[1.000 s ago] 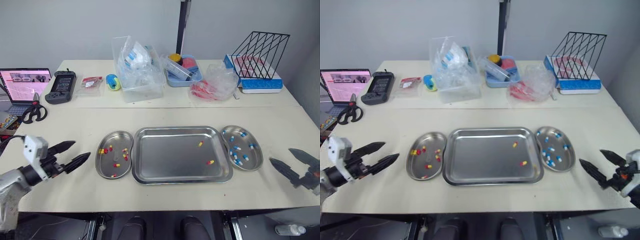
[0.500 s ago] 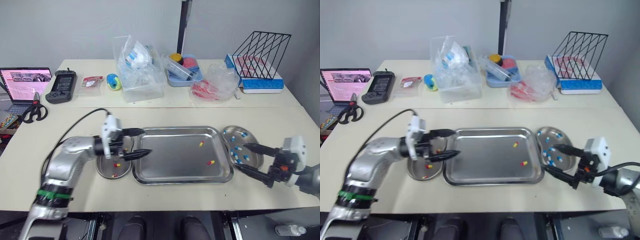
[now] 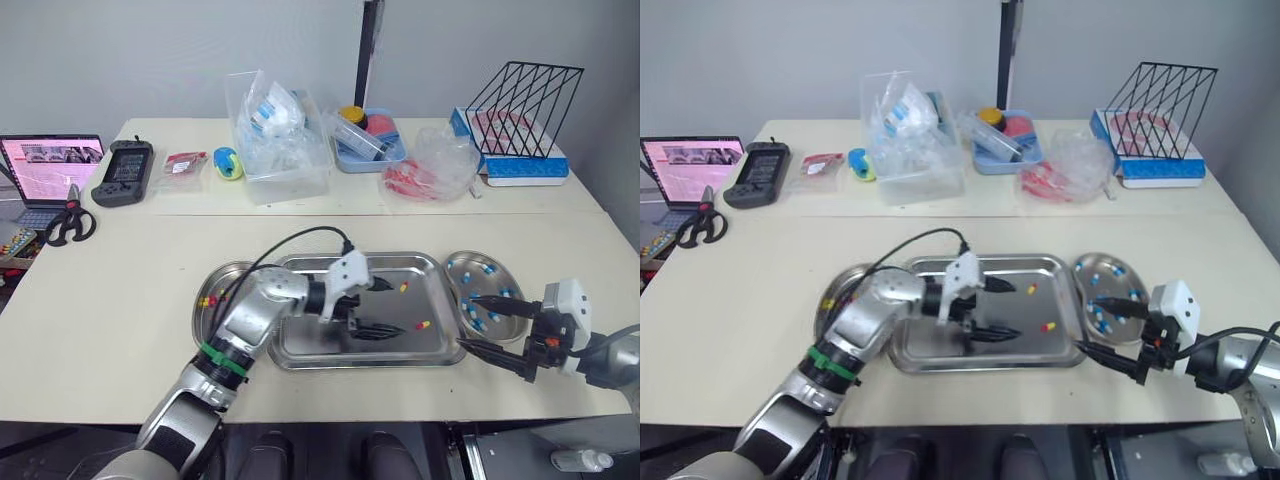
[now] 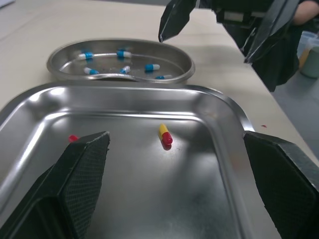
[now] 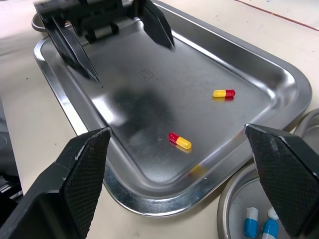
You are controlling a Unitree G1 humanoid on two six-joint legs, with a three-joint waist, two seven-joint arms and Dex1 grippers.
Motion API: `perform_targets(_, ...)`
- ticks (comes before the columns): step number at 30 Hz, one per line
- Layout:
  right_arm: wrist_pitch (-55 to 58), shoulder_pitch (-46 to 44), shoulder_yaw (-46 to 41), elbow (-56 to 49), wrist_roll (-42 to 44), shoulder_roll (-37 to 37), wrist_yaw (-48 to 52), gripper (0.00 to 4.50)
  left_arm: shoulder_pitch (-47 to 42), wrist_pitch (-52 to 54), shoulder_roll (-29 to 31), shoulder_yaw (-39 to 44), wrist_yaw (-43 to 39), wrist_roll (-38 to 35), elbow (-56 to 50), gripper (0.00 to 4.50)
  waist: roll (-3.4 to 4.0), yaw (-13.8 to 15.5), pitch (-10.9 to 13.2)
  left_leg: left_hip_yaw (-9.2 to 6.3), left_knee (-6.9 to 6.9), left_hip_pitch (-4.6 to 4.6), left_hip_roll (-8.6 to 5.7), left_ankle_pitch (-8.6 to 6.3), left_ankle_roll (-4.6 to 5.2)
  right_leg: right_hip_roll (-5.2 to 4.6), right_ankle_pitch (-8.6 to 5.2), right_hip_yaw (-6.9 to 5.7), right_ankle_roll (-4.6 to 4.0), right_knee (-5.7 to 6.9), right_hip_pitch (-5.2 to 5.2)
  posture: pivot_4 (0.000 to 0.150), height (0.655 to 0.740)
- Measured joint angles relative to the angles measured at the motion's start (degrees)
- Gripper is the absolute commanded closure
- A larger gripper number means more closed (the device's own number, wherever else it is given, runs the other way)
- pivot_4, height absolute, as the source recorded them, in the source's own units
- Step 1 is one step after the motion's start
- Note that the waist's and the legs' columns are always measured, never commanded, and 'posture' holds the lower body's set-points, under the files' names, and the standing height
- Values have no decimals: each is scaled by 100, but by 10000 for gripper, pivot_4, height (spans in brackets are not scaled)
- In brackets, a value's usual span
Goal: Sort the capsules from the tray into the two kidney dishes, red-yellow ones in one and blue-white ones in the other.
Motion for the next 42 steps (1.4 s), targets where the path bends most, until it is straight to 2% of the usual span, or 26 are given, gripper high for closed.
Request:
perform_targets(8, 4, 30, -2, -3, 1, 0, -79, 143, -214, 58, -655, -452, 568, 683, 705, 0, -1, 28, 1, 0, 2, 0, -2, 0, 0, -1, 0, 1, 1, 0, 0, 1500, 7275)
perform_targets(22, 16, 84, -4, -83, 2, 3, -332, 143, -871, -477, -1408, -453, 850, 1166, 2223, 0, -3, 97, 2, 1, 6, 0, -6, 0, 0, -3, 1, 2, 5, 0, 1, 1500, 7275)
perform_targets(25, 16, 89, -4, -114, 1, 7, -369, 0, -942, -572, -1502, -448, 849, 1209, 2401, 8134, -3, 108, 2, 1, 8, 0, -6, 0, 0, -3, 1, 2, 6, 0, 3, 1500, 7275)
perform_targets(36, 14, 89, -3, -106, -4, 11, -463, 0, -954, -548, -1534, -392, 691, 1234, 2467, 44382, -3, 109, 2, 1, 8, 1, -6, 0, 0, -2, 1, 2, 6, 1, 3, 1500, 7275)
perform_targets(42, 11, 74, 1, -64, -12, 11, -468, 0, -955, -536, -1549, -325, 656, 1232, 2502, 44780, -3, 107, 2, 1, 8, 1, -6, 0, 0, -2, 1, 2, 6, 1, 3, 1500, 7275)
